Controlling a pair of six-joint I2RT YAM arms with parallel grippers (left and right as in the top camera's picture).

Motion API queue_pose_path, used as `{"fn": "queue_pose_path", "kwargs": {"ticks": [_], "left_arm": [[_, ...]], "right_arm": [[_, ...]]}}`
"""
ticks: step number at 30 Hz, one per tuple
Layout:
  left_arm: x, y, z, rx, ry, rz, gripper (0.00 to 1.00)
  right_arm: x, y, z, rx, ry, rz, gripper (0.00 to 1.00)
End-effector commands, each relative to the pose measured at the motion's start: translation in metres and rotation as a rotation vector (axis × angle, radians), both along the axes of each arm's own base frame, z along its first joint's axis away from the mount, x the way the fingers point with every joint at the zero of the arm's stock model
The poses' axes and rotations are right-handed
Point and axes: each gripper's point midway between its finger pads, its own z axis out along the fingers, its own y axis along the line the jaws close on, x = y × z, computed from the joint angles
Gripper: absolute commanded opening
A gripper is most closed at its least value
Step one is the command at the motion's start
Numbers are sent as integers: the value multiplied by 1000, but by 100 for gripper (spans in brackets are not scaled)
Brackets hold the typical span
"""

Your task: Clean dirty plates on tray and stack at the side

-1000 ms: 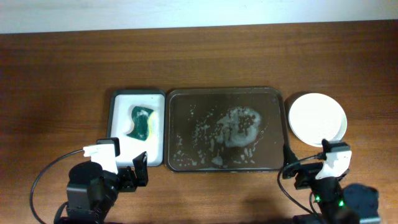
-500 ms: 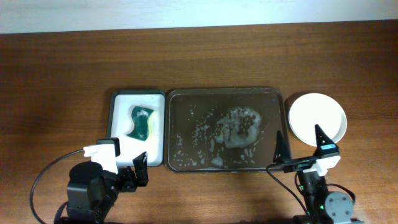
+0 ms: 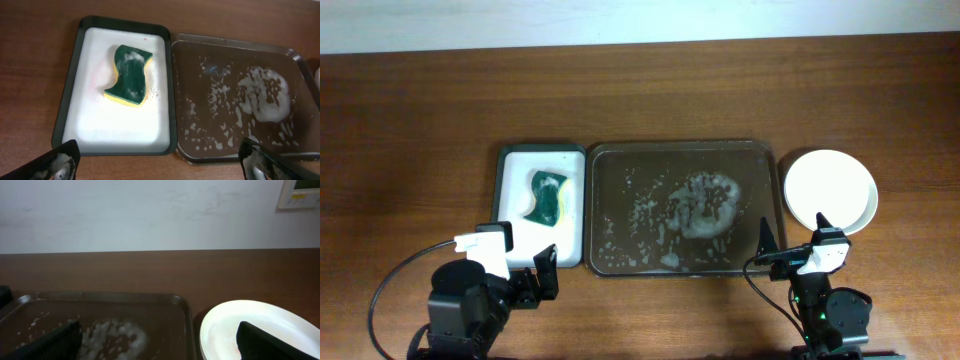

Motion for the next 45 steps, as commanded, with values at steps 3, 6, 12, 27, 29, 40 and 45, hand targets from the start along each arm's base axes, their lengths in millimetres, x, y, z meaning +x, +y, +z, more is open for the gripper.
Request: {"fn": "queue_pose_path", "kwargs": {"ticks": [3, 6, 12, 27, 29, 40, 45], "left_arm": [[0, 1, -1, 3, -1, 3, 99], [0, 1, -1, 3, -1, 3, 99], [0, 1, -1, 3, -1, 4, 99], [0, 1, -1, 3, -1, 3, 99], [0, 1, -1, 3, -1, 3, 99], [0, 1, -1, 3, -1, 3, 99], [-1, 3, 0, 10, -7, 11, 99]], "right_arm": [[0, -5, -2, -2, 1, -25, 99], [0, -8, -2, -2, 1, -40, 99], [0, -24, -2, -2, 1, -104, 99], [0, -32, -2, -2, 1, -135, 99], [0, -32, -2, -2, 1, -135, 99], [0, -32, -2, -2, 1, -135, 99], [0, -32, -2, -2, 1, -135, 99]]}}
